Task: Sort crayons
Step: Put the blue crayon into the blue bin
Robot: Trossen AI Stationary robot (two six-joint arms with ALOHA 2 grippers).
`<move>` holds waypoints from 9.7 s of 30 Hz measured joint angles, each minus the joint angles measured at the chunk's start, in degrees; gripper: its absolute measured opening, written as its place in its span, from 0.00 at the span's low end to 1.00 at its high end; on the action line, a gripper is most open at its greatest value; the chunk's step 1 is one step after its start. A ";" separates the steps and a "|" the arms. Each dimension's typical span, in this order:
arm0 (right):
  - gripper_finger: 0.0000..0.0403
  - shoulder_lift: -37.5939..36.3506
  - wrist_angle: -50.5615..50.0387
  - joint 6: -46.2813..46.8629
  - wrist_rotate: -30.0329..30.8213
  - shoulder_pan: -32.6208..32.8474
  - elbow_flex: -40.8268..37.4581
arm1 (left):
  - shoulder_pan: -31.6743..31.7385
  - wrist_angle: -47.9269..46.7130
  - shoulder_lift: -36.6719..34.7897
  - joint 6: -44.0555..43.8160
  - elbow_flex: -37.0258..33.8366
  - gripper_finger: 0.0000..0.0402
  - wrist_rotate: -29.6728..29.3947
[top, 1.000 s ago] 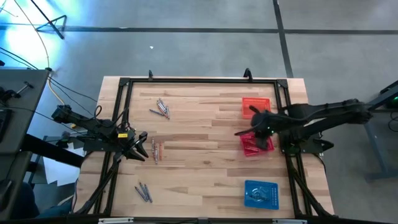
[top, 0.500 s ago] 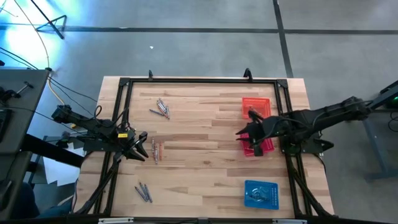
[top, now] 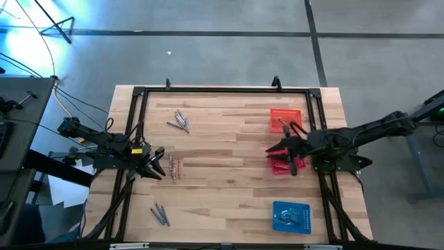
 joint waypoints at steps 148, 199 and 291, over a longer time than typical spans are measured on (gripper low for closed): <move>0.21 -21.44 -17.78 10.80 19.79 0.02 0.07 | 46.67 -44.06 86.54 41.22 47.50 0.21 -25.09; 0.21 -21.42 -20.33 13.72 13.53 0.02 3.75 | 51.63 -48.54 80.92 23.82 48.78 0.00 -11.23; 0.21 -21.42 -43.45 21.28 9.91 -0.02 5.81 | -0.55 -9.61 135.76 5.82 117.78 0.27 -14.29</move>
